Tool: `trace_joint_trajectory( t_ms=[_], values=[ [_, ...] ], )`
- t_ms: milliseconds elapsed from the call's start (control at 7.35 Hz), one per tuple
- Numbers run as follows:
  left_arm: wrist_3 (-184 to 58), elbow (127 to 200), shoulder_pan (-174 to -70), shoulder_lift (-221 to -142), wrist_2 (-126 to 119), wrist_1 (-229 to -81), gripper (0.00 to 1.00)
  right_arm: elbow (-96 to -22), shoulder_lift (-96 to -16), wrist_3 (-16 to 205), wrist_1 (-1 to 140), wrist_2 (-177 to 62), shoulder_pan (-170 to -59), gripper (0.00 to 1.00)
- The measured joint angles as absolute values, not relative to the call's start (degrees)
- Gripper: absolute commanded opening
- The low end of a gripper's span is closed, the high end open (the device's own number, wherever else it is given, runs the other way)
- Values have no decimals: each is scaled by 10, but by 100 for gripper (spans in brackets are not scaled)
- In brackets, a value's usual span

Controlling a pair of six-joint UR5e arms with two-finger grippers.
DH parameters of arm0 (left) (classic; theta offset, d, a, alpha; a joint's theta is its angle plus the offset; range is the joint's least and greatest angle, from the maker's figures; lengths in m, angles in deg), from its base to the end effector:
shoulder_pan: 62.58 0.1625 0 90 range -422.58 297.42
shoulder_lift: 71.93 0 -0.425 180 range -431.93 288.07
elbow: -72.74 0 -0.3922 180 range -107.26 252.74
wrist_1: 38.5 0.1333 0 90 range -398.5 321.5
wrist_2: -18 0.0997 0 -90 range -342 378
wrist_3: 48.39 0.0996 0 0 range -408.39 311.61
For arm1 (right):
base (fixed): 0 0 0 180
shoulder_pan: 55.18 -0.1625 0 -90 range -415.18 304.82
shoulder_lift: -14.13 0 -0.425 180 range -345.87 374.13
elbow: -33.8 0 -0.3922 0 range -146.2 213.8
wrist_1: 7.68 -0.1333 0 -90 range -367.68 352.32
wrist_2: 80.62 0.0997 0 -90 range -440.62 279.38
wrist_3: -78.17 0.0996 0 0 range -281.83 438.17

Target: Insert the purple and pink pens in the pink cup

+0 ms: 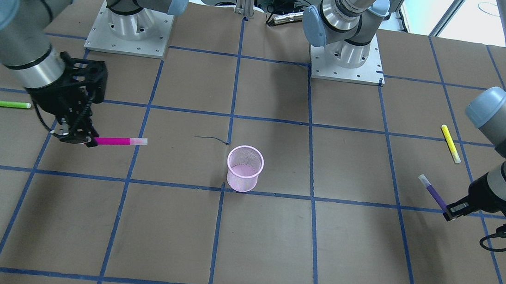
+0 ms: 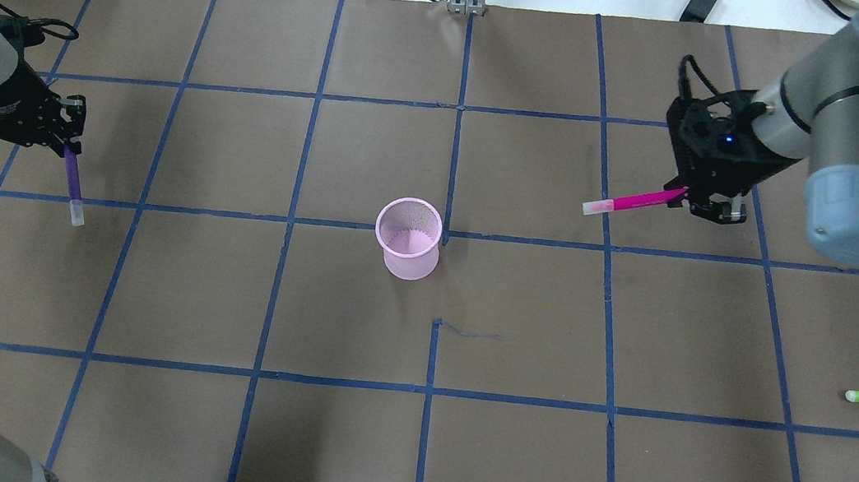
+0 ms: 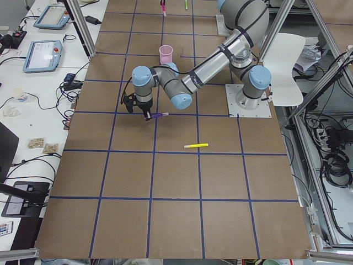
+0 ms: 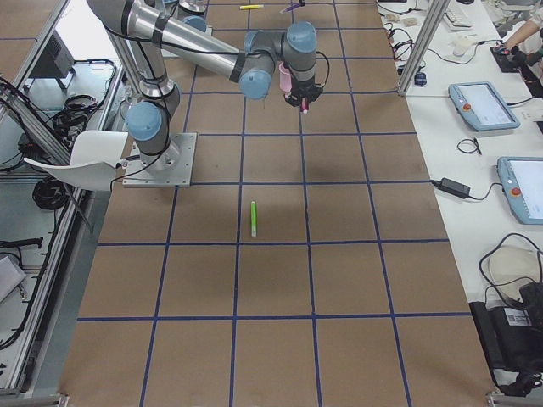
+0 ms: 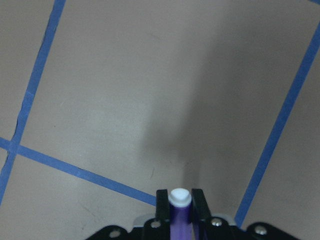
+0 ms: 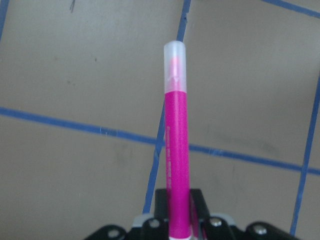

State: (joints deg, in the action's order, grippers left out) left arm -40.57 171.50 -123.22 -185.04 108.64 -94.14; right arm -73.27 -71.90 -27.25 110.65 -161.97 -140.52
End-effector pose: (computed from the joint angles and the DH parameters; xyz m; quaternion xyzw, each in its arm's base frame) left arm 0.1808 -0.5911 0.2511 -0.1869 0.9821 -0.0188 0.0122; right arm 0.1066 -0.5172 0.3607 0.7696 -0.6309 0.0980 0.0088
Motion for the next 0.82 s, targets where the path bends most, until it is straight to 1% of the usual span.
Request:
trace_joint_trajectory(
  t_ms=[408,816],
  values=[
    [-404,1716,-1232,-1851,1086,-939,0,-687,-693,-22,1131,-1693,-1597,13],
    [-403,1718,-1233,-1851,1085,-937,0,-650,-638,134,1135,-1784,-1715,13]
  ],
)
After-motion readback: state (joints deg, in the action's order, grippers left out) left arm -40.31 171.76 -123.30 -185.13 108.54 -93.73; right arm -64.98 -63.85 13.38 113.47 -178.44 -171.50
